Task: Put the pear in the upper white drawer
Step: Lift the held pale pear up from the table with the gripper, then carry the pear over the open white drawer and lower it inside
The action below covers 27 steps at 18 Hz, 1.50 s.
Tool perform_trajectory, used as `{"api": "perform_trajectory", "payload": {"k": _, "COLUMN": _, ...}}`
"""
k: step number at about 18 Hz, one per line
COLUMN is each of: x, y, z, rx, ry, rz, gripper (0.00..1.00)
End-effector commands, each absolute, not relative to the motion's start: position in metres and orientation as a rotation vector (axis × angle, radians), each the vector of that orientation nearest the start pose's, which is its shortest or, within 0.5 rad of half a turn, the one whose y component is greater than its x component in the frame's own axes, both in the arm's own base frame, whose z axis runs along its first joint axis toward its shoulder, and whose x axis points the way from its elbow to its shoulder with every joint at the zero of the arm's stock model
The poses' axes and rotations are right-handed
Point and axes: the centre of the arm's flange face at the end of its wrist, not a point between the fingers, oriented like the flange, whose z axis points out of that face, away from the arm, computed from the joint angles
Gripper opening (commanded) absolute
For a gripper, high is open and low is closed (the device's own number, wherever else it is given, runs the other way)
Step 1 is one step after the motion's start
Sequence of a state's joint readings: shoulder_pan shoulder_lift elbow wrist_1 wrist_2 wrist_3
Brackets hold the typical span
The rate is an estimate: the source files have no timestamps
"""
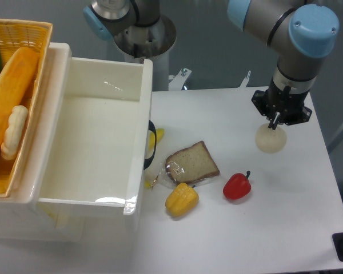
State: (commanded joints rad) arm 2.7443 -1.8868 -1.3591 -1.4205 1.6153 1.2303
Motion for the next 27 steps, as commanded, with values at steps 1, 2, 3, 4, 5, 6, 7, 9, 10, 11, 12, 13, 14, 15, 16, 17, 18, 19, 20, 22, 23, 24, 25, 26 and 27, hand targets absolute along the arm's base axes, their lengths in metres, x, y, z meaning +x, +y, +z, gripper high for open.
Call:
{"api": "perform_trajectory", "payload": {"k": 1, "x": -0.527, "y": 0.362, "z": 0.431, "rx": -3.166, "ry": 0.088, "rz": 0.092, "gripper": 0.00}}
{"api": "perform_trajectory", "payload": {"k": 2, "x": -0.527, "y": 0.362, "z": 0.431, "rx": -3.165, "ry": 0.091, "rz": 0.094, "gripper": 0.00}}
{"api": "perform_trajectory", "payload": {"k": 3, "x": -0.528, "y": 0.361, "z": 0.431, "rx": -3.165, "ry": 0.086, "rz": 0.091, "gripper": 0.00}}
{"api": "perform_trajectory", "payload": {"k": 4, "x": -0.527, "y": 0.362, "z": 0.432, "rx": -3.162, "ry": 0.079, "rz": 0.093, "gripper": 0.00}}
{"api": "perform_trajectory", "payload": {"k": 5, "x": -0.526, "y": 0.363, "z": 0.433, "rx": -3.160, "ry": 0.078, "rz": 0.096, "gripper": 0.00}}
{"api": "perform_trajectory", "payload": {"k": 6, "x": -0.523, "y": 0.362, "z": 0.439, "rx": -3.156, "ry": 0.076, "rz": 0.109, "gripper": 0.00}}
{"api": "perform_trajectory", "payload": {"k": 7, "x": -0.520, "y": 0.361, "z": 0.444, "rx": -3.151, "ry": 0.068, "rz": 0.114, "gripper": 0.00}}
{"api": "perform_trajectory", "payload": {"k": 9, "x": -0.515, "y": 0.362, "z": 0.446, "rx": -3.124, "ry": -0.005, "rz": 0.091, "gripper": 0.00}}
{"api": "perform_trajectory", "payload": {"k": 10, "x": -0.510, "y": 0.362, "z": 0.453, "rx": -3.109, "ry": -0.040, "rz": 0.102, "gripper": 0.00}}
{"api": "perform_trajectory", "payload": {"k": 11, "x": -0.506, "y": 0.361, "z": 0.459, "rx": -3.105, "ry": -0.078, "rz": 0.109, "gripper": 0.00}}
{"api": "perform_trajectory", "payload": {"k": 12, "x": -0.499, "y": 0.359, "z": 0.462, "rx": -3.104, "ry": -0.097, "rz": 0.107, "gripper": 0.00}}
{"api": "perform_trajectory", "payload": {"k": 13, "x": -0.487, "y": 0.361, "z": 0.467, "rx": -3.100, "ry": -0.086, "rz": 0.114, "gripper": 0.00}}
{"api": "perform_trajectory", "payload": {"k": 14, "x": -0.477, "y": 0.360, "z": 0.474, "rx": -3.088, "ry": -0.080, "rz": 0.120, "gripper": 0.00}}
{"api": "perform_trajectory", "payload": {"k": 15, "x": -0.467, "y": 0.358, "z": 0.482, "rx": -3.070, "ry": -0.080, "rz": 0.117, "gripper": 0.00}}
{"api": "perform_trajectory", "payload": {"k": 16, "x": -0.455, "y": 0.355, "z": 0.494, "rx": -3.051, "ry": -0.090, "rz": 0.115, "gripper": 0.00}}
{"api": "perform_trajectory", "payload": {"k": 17, "x": -0.443, "y": 0.351, "z": 0.504, "rx": -3.037, "ry": -0.109, "rz": 0.111, "gripper": 0.00}}
{"api": "perform_trajectory", "payload": {"k": 18, "x": -0.432, "y": 0.348, "z": 0.512, "rx": -3.021, "ry": -0.137, "rz": 0.122, "gripper": 0.00}}
{"api": "perform_trajectory", "payload": {"k": 19, "x": -0.424, "y": 0.347, "z": 0.519, "rx": -2.999, "ry": -0.169, "rz": 0.125, "gripper": 0.00}}
{"api": "perform_trajectory", "payload": {"k": 20, "x": -0.414, "y": 0.347, "z": 0.530, "rx": -2.970, "ry": -0.189, "rz": 0.128, "gripper": 0.00}}
{"api": "perform_trajectory", "payload": {"k": 22, "x": -0.394, "y": 0.346, "z": 0.550, "rx": -2.925, "ry": -0.222, "rz": 0.138, "gripper": 0.00}}
{"api": "perform_trajectory", "payload": {"k": 23, "x": -0.385, "y": 0.344, "z": 0.559, "rx": -2.910, "ry": -0.242, "rz": 0.138, "gripper": 0.00}}
{"api": "perform_trajectory", "payload": {"k": 24, "x": -0.376, "y": 0.344, "z": 0.567, "rx": -2.892, "ry": -0.260, "rz": 0.137, "gripper": 0.00}}
{"api": "perform_trajectory", "payload": {"k": 25, "x": -0.370, "y": 0.344, "z": 0.573, "rx": -2.873, "ry": -0.281, "rz": 0.139, "gripper": 0.00}}
{"api": "perform_trajectory", "payload": {"k": 26, "x": -0.360, "y": 0.346, "z": 0.581, "rx": -2.847, "ry": -0.296, "rz": 0.137, "gripper": 0.00}}
{"api": "perform_trajectory", "payload": {"k": 27, "x": -0.350, "y": 0.348, "z": 0.589, "rx": -2.817, "ry": -0.327, "rz": 0.132, "gripper": 0.00}}
